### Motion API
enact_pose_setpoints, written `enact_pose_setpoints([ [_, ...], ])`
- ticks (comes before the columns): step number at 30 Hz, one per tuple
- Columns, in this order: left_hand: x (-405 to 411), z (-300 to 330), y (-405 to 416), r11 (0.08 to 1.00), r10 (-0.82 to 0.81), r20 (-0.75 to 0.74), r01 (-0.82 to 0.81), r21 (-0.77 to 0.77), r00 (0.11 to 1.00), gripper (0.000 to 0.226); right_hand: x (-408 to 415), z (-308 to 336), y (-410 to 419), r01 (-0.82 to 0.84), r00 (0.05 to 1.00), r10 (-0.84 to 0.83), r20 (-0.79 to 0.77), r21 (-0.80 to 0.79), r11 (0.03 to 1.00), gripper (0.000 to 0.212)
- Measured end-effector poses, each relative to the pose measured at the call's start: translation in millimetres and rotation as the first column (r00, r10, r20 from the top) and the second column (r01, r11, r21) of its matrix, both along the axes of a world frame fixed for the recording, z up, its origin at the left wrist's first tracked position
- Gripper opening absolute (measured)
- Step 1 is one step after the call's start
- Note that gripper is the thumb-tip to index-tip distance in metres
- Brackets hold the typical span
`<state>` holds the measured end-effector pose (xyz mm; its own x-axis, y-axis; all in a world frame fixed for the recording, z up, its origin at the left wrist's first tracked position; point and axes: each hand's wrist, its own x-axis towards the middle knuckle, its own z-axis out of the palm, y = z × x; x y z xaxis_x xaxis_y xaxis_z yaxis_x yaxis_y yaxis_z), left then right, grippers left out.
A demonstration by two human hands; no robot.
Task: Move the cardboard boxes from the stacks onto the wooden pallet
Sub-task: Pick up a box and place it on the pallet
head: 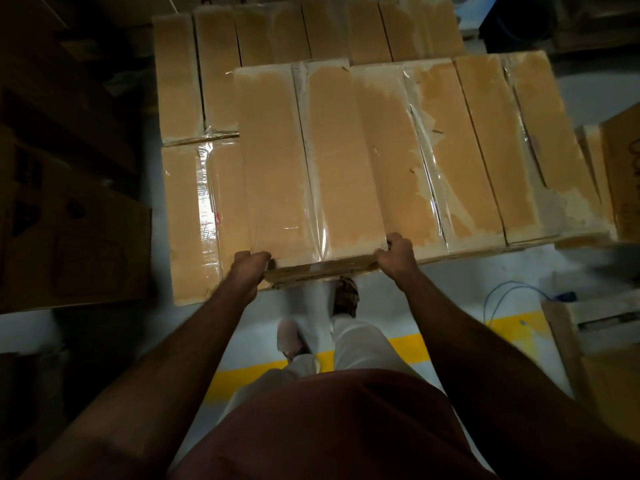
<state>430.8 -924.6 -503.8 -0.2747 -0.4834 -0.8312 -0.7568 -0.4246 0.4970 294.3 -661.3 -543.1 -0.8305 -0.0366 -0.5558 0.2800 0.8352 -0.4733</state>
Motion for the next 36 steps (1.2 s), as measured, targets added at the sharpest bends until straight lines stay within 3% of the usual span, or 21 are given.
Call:
enact_pose_setpoints([
  [3, 6, -4, -1, 0.999, -0.021, 0.019, 0.021, 0.034, 1.0, 0.06, 5, -5, 7, -0.023, 1.0, 0.023, 0.003, 0.019, 1.0, 0.034],
  [7, 7, -6, -3, 0.997, -0.049, 0.035, 0.046, 0.063, 0.998, 0.044, 7, -6, 11, -0.032, 0.999, 0.032, 0.013, -0.004, 0.999, 0.032],
  [17, 9, -12, -4, 0.994, -0.063, 0.07, 0.056, 0.095, 0.996, 0.04, 16, 1, 8, -0.017, 1.0, 0.018, 0.022, -0.014, 1.0, 0.033],
  [26, 9, -2, -5, 0.991, -0.072, 0.078, 0.063, 0.122, 0.994, 0.027, 22, -10, 20, -0.147, 0.987, 0.147, -0.065, 0.009, 0.989, 0.045],
  [33, 16, 3, -5, 0.987, -0.135, 0.067, 0.128, 0.099, 0.989, 0.036, 49, 26, -3, -0.405, 0.884, 0.418, -0.21, 0.106, 0.908, 0.051],
  [36, 22, 8, 0, 0.976, -0.21, 0.05, 0.205, 0.079, 0.976, 0.033, 56, 28, -8, -0.595, 0.779, 0.617, -0.11, 0.182, 0.783, 0.043],
])
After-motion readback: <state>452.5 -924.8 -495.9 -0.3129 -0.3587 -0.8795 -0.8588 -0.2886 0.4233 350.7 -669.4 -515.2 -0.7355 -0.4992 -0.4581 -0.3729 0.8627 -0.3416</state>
